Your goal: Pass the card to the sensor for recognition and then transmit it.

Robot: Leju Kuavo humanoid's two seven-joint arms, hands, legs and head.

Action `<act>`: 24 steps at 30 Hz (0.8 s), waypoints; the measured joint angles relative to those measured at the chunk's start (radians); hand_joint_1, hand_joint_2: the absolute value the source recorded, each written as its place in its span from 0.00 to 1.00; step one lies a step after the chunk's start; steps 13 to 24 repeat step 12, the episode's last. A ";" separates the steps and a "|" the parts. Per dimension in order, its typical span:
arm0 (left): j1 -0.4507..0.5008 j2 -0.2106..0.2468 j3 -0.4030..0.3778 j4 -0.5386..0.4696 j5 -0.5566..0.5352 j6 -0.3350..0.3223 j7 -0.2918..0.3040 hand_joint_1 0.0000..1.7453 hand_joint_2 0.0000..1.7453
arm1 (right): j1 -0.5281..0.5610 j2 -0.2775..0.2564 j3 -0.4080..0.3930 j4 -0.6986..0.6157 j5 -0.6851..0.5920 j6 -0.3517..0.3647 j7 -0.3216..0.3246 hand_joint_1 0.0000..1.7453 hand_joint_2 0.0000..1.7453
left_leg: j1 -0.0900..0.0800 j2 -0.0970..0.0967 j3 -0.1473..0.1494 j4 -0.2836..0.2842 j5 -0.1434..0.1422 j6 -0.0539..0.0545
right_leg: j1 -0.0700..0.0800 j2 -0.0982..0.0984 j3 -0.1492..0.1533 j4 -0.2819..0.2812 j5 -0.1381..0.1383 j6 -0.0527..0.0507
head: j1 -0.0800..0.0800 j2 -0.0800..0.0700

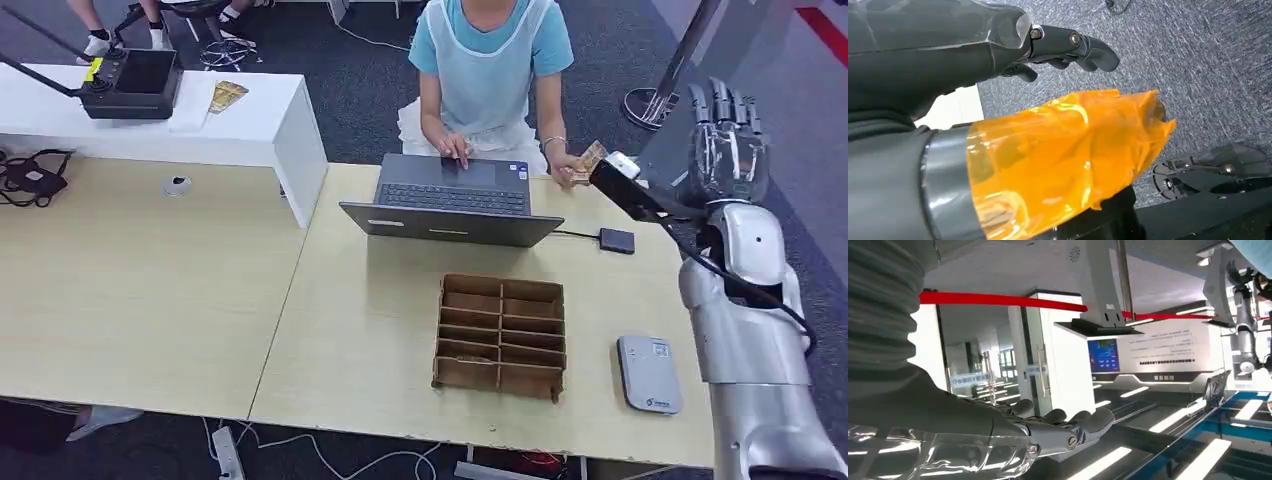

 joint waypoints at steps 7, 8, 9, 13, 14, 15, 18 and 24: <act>0.001 0.000 0.000 0.000 0.000 0.000 0.002 0.00 0.00 | 0.017 0.000 -0.001 -0.027 0.011 -0.044 -0.007 0.00 1.00 | 0.000 0.000 0.000 0.000 0.000 0.000 | 0.000 0.000 0.000 0.000 0.000 0.000 | 0.000 0.000; 0.001 0.000 0.000 0.000 0.000 0.001 0.003 0.00 0.00 | 0.028 0.001 -0.002 -0.046 0.011 -0.069 -0.010 0.00 1.00 | 0.000 0.000 0.000 0.000 0.000 0.000 | 0.000 0.000 0.000 0.000 0.000 0.000 | 0.000 0.000; 0.001 0.000 0.000 0.000 0.000 0.001 0.003 0.00 0.00 | 0.042 0.004 -0.005 -0.068 0.008 -0.094 -0.013 0.00 1.00 | 0.000 0.000 0.000 0.000 0.000 0.000 | 0.000 0.000 0.000 0.000 0.000 0.000 | 0.000 0.000; 0.005 0.000 -0.001 0.000 0.000 0.003 0.010 0.00 0.00 | 0.112 0.044 -0.035 -0.186 -0.085 -0.157 -0.051 0.00 1.00 | 0.000 0.000 0.000 0.000 0.000 0.000 | 0.000 0.000 0.000 0.000 0.000 0.000 | 0.000 0.000; 0.005 0.000 -0.001 0.000 0.000 0.003 0.010 0.00 0.00 | 0.112 0.044 -0.035 -0.186 -0.085 -0.157 -0.051 0.00 1.00 | 0.000 0.000 0.000 0.000 0.000 0.000 | 0.000 0.000 0.000 0.000 0.000 0.000 | 0.000 0.000; 0.005 0.000 -0.001 0.000 0.000 0.003 0.010 0.00 0.00 | 0.112 0.044 -0.035 -0.186 -0.085 -0.157 -0.051 0.00 1.00 | 0.000 0.000 0.000 0.000 0.000 0.000 | 0.000 0.000 0.000 0.000 0.000 0.000 | 0.000 0.000; 0.005 0.000 -0.001 0.000 0.000 0.003 0.010 0.00 0.00 | 0.112 0.044 -0.035 -0.186 -0.085 -0.157 -0.051 0.00 1.00 | 0.000 0.000 0.000 0.000 0.000 0.000 | 0.000 0.000 0.000 0.000 0.000 0.000 | 0.000 0.000; 0.005 0.000 -0.001 0.000 0.000 0.003 0.010 0.00 0.00 | 0.112 0.044 -0.035 -0.186 -0.085 -0.157 -0.051 0.00 1.00 | 0.000 0.000 0.000 0.000 0.000 0.000 | 0.000 0.000 0.000 0.000 0.000 0.000 | 0.000 0.000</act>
